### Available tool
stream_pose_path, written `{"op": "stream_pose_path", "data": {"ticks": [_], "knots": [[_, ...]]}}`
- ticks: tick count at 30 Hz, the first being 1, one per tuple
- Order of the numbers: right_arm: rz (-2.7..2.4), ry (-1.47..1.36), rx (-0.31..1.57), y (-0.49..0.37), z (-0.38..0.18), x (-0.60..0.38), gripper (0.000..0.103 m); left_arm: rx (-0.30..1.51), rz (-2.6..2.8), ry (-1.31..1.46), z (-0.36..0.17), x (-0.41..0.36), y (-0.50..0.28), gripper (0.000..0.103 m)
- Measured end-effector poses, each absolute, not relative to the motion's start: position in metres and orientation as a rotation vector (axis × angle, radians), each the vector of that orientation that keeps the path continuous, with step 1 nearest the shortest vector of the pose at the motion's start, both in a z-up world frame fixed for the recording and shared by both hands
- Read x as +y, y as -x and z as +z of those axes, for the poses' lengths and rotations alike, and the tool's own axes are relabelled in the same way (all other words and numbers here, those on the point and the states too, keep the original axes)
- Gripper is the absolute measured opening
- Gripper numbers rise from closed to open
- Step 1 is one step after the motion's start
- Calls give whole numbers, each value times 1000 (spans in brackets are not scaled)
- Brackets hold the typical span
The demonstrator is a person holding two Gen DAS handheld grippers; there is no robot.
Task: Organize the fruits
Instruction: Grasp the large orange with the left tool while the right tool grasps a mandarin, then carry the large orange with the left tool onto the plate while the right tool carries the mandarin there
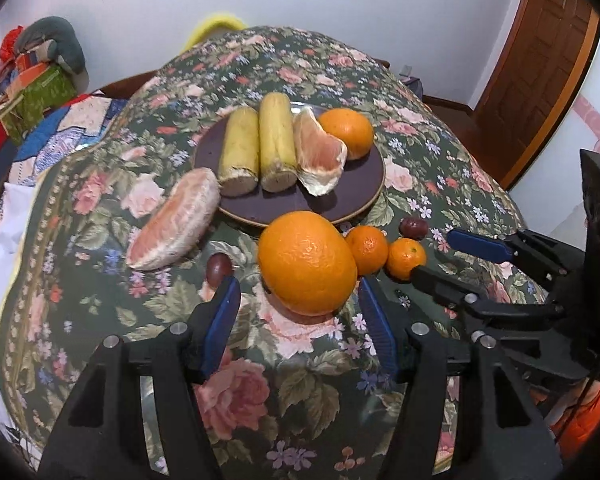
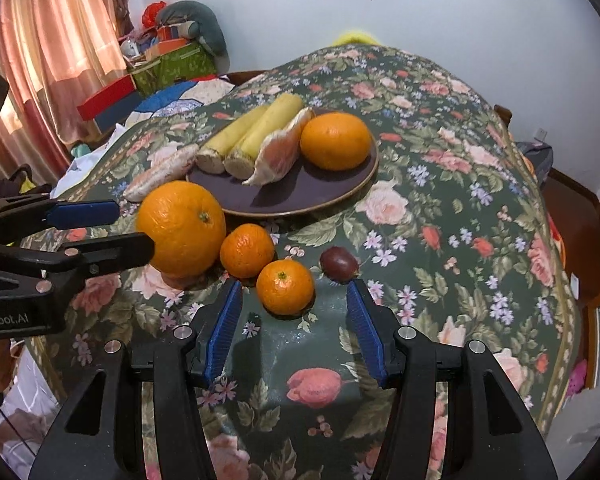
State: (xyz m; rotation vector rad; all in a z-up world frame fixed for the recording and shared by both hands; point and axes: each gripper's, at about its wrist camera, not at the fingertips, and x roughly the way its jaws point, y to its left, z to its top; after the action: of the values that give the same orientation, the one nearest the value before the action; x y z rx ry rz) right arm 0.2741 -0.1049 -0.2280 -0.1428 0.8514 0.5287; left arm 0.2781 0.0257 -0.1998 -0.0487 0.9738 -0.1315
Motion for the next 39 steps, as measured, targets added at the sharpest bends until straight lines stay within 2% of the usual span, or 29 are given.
{"op": "stream_pose_path", "data": {"ticks": [10,13,16,39], "knots": [[546,122,882,-281,-244,-103,51,1011,-146,49,-219,19,-300,63],[555,118,882,-282,-244,-102,44,1010,-147,47,-222,18,-304,63],[583,105,888,-283,-243,-101,33,1001,-147,51,-224,18,-306,63],[562,83,806,-279,-212,-113,32,953,-117,98,-201,39,-286,62]]}}
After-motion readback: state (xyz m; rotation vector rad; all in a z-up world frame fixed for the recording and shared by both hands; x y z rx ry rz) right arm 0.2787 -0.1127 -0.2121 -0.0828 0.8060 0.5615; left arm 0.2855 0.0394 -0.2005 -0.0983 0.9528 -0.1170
